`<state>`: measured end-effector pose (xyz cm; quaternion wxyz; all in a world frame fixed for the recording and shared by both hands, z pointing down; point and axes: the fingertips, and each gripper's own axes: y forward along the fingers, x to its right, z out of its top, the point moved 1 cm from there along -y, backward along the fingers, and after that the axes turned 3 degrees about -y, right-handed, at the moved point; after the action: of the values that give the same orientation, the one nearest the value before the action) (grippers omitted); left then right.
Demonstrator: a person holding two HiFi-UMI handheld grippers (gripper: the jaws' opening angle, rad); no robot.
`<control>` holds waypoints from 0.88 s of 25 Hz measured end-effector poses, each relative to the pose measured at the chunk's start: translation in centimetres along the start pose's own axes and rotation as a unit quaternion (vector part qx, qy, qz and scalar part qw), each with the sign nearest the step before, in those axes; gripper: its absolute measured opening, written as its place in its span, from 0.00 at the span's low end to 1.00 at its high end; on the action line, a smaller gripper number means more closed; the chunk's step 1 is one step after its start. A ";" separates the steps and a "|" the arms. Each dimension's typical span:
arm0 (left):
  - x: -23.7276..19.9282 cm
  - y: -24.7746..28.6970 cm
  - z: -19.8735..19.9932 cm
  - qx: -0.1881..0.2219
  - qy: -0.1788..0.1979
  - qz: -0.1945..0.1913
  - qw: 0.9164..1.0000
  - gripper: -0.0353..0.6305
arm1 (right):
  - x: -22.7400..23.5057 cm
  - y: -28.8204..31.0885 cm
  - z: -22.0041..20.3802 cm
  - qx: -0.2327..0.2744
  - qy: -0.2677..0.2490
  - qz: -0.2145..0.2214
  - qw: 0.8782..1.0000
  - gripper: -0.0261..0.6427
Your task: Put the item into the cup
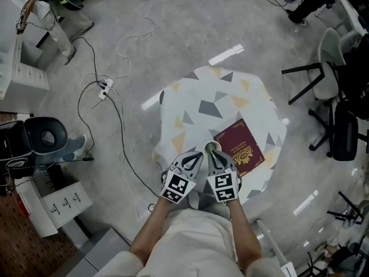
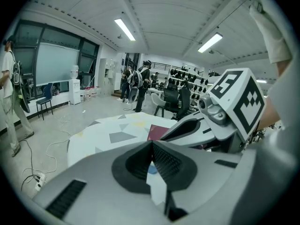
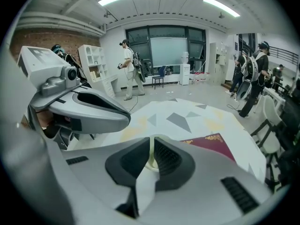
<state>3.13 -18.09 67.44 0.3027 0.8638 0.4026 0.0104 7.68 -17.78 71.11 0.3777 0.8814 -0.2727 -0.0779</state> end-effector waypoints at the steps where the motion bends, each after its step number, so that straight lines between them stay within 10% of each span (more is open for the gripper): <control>1: 0.0 -0.1 0.3 0.002 0.002 0.000 1.000 0.07 | 0.0 -0.3 0.3 0.005 -0.002 -0.002 1.000 0.09; 22: 2.2 -4.8 6.4 0.071 0.056 -0.036 0.995 0.07 | -0.6 -9.4 6.0 0.129 0.007 -0.075 0.989 0.09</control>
<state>3.01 -17.46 59.19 0.2180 0.8662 0.4492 0.0195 9.07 -15.83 60.21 0.2554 0.9414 -0.2106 -0.0640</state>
